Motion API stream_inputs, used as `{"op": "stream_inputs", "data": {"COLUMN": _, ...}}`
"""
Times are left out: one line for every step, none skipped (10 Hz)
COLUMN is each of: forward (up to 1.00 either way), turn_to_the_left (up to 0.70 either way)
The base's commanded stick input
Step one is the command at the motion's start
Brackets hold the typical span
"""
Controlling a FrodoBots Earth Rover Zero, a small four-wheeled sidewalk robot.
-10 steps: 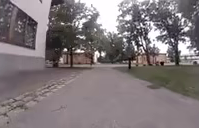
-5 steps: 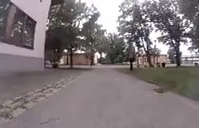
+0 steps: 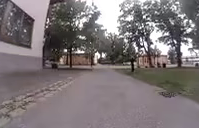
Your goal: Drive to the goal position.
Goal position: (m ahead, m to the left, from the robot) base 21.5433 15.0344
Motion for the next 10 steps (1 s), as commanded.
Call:
{"op": "stream_inputs", "data": {"forward": 0.60, "turn_to_the_left": 0.00}}
{"op": "stream_inputs", "data": {"forward": 0.60, "turn_to_the_left": 0.00}}
{"op": "stream_inputs", "data": {"forward": 0.60, "turn_to_the_left": 0.00}}
{"op": "stream_inputs", "data": {"forward": 0.60, "turn_to_the_left": 0.00}}
{"op": "stream_inputs", "data": {"forward": 0.60, "turn_to_the_left": -0.04}}
{"op": "stream_inputs", "data": {"forward": 0.60, "turn_to_the_left": -0.14}}
{"op": "stream_inputs", "data": {"forward": 0.60, "turn_to_the_left": -0.15}}
{"op": "stream_inputs", "data": {"forward": 0.60, "turn_to_the_left": -0.15}}
{"op": "stream_inputs", "data": {"forward": 0.60, "turn_to_the_left": -0.15}}
{"op": "stream_inputs", "data": {"forward": 0.60, "turn_to_the_left": -0.14}}
